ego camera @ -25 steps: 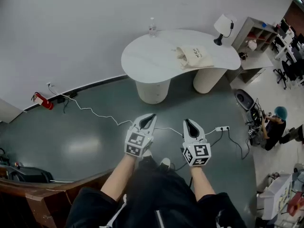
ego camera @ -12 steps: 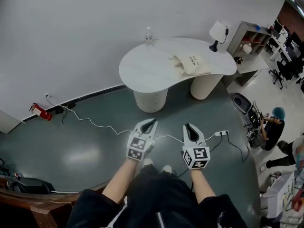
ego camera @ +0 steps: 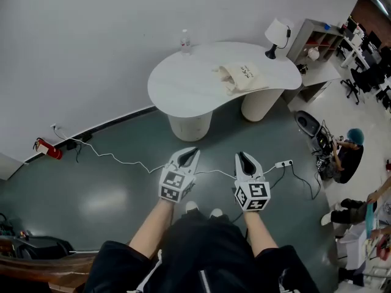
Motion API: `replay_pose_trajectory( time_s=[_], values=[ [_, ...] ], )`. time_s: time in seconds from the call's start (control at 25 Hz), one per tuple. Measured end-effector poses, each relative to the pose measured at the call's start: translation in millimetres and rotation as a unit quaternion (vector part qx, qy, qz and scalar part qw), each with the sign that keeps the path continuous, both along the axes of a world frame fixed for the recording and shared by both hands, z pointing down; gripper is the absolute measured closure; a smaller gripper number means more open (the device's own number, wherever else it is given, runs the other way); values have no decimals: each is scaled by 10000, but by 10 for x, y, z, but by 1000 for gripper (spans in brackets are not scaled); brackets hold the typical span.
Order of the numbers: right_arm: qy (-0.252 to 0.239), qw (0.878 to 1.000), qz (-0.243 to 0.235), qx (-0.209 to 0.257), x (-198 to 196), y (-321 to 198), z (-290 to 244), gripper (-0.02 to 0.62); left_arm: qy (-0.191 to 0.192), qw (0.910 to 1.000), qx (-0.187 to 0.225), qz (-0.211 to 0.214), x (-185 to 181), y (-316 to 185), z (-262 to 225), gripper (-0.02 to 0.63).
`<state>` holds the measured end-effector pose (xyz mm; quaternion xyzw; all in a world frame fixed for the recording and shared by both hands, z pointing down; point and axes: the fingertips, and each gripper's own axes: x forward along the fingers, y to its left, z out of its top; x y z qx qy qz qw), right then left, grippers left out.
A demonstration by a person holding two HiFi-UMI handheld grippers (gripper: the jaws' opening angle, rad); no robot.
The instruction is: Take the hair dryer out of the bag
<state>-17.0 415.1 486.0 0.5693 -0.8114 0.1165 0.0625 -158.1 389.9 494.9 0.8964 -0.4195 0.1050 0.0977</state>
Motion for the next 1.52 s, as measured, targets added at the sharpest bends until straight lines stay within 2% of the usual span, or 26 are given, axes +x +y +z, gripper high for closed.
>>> replay_pose_trajectory(
  time_s=[0.2,0.64,0.96,1.28,1.52],
  values=[
    [-46,9999,145,10,-61,-71,-29,565,-21,9999,-18,154,-60,-120,5,589],
    [-16,9997,223,-68,64,-384,70,565,-37,9995,-126,297,117,-494,132,589],
    [-79,9998,168,-98,243,-936,121,565,-103,9994,-236,246,283,-1010,183,589],
    [-146,9998,-52,-137,385,-1532,136,564,-161,9995,-281,10,409,-1552,178,589],
    [-140,9997,-159,-124,613,-1831,97,565,-165,9993,-317,-105,634,-1791,164,589]
  ],
)
